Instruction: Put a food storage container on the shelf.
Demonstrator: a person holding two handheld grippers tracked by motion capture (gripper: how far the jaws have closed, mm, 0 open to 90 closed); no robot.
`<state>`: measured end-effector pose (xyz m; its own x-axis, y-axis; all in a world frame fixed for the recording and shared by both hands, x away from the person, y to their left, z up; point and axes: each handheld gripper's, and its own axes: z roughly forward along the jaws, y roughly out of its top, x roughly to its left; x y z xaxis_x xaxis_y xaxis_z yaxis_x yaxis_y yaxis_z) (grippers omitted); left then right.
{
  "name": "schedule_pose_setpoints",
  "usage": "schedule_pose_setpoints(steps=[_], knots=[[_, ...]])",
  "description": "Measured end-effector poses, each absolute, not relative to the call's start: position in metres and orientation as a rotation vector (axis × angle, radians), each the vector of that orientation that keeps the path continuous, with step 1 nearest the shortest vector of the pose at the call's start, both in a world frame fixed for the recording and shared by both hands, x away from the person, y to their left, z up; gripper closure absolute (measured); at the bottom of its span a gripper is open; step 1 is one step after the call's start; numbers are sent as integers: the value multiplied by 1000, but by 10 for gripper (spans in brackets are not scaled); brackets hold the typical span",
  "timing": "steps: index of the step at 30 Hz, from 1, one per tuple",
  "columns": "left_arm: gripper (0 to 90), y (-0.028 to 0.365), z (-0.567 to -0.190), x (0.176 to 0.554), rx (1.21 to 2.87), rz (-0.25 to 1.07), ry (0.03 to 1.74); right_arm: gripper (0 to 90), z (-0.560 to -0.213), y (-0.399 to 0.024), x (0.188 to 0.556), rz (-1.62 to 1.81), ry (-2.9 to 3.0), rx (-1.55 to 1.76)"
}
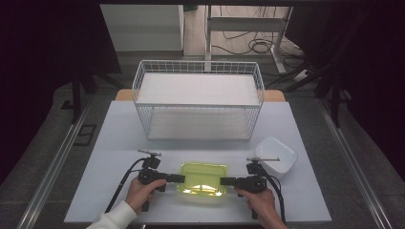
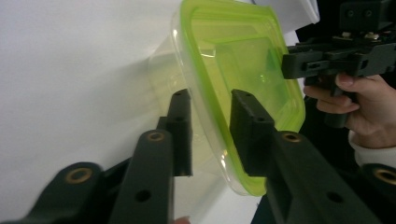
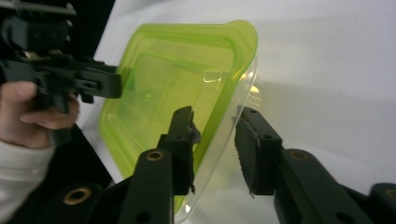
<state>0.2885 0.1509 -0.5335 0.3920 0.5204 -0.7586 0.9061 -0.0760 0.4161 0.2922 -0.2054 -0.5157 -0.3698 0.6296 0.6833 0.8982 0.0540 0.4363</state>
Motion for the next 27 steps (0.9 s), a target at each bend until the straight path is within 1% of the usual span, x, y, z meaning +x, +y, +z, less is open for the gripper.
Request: schedule_pose_setpoints(steps=[3,7,16,22,27], knots=[[739,154,-535,287,1696,-558,1271,747,-515,-208,290,-1254,-1969,-1556],[765,155,-531,284,1699,-531,1255,779,-511,-210,287,-1275,-1942,-1547],[789,157,-521,277,1705,-464,1208,799,-501,-208,282,-1339,-2035,-1491],[790,156,-503,270,1712,-375,1140,802,-490,-210,280,-1422,-2087,-1432],[790,156,-493,267,1717,-325,1106,802,-481,-211,279,-1481,-2121,-1390]])
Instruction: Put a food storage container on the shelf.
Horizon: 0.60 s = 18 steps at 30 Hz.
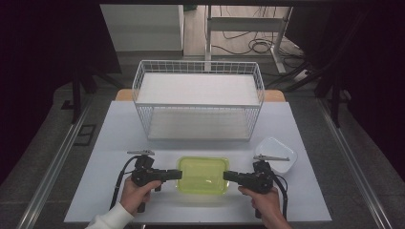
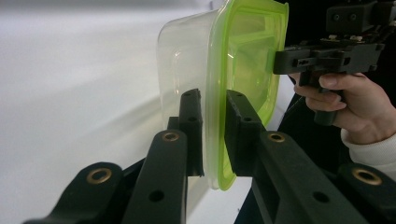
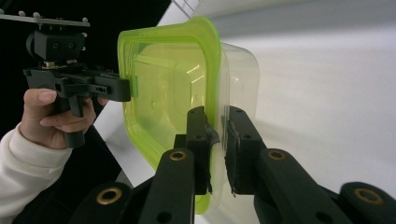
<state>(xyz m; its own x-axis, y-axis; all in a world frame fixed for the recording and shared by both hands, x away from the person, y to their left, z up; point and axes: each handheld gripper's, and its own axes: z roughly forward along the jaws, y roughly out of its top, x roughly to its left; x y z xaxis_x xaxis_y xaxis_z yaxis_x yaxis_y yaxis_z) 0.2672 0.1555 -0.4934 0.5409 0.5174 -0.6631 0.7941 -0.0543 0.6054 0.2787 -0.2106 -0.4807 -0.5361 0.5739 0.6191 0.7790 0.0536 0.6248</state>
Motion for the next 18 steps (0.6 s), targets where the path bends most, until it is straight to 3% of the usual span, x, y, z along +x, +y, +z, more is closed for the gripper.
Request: schedule_pose_setpoints(steps=[18], knots=[[794,158,-469,259,1726,-202,1013,801,-457,-208,275,-1614,-2262,-1269]])
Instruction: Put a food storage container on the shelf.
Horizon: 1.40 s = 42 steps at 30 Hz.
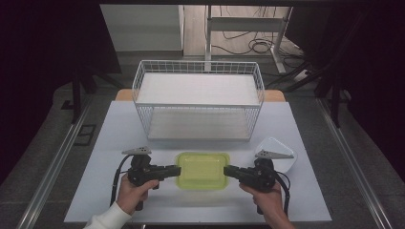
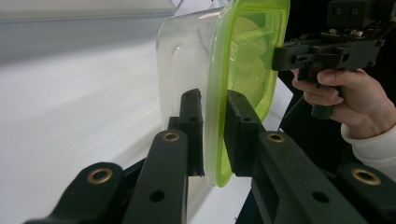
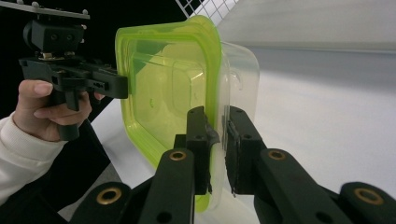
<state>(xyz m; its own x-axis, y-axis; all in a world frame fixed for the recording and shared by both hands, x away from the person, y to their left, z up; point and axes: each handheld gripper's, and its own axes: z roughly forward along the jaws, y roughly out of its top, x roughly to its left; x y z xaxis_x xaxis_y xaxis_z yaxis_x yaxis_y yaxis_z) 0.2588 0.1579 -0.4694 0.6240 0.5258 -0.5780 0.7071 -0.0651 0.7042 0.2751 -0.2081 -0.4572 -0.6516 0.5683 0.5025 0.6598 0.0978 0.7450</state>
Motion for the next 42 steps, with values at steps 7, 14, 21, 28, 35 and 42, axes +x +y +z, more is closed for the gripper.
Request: schedule_pose_setpoints(steps=[7,14,21,28,35,42], knots=[[794,159,-458,253,1732,-148,990,800,-451,-206,272,-1643,-2288,-1245],[796,160,-451,249,1713,-138,980,800,-437,-205,269,-1681,-2322,-1215],[796,159,-443,247,1708,-116,960,800,-426,-205,266,-1722,-2362,-1179],[796,160,-431,247,1705,-85,934,799,-417,-204,266,-1753,-2386,-1155],[795,162,-421,250,1713,-57,910,799,-412,-203,269,-1765,-2394,-1139],[796,166,-401,256,1690,-34,891,799,-388,-199,275,-1808,-2412,-1112]])
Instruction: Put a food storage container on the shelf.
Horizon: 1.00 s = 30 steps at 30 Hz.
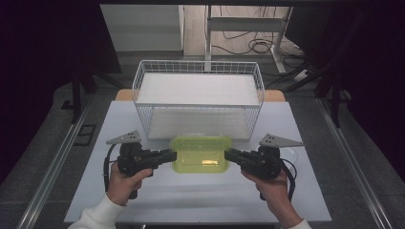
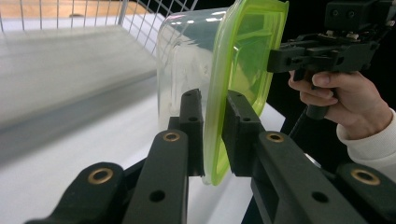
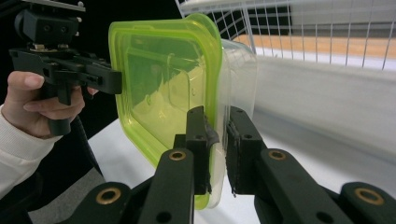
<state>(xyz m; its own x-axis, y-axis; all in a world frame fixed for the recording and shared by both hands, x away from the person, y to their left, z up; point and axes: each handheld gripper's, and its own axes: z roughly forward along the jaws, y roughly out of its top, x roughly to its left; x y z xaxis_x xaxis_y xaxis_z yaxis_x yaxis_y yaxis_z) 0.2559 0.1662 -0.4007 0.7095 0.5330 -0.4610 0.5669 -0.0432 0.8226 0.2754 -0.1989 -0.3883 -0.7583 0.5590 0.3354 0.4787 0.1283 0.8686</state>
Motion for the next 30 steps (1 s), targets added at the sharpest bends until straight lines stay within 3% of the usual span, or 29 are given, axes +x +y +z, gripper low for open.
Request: schedule_pose_setpoints(steps=[30], knots=[[803,170,-346,294,1654,-7,865,801,-329,-197,307,1788,2235,948]])
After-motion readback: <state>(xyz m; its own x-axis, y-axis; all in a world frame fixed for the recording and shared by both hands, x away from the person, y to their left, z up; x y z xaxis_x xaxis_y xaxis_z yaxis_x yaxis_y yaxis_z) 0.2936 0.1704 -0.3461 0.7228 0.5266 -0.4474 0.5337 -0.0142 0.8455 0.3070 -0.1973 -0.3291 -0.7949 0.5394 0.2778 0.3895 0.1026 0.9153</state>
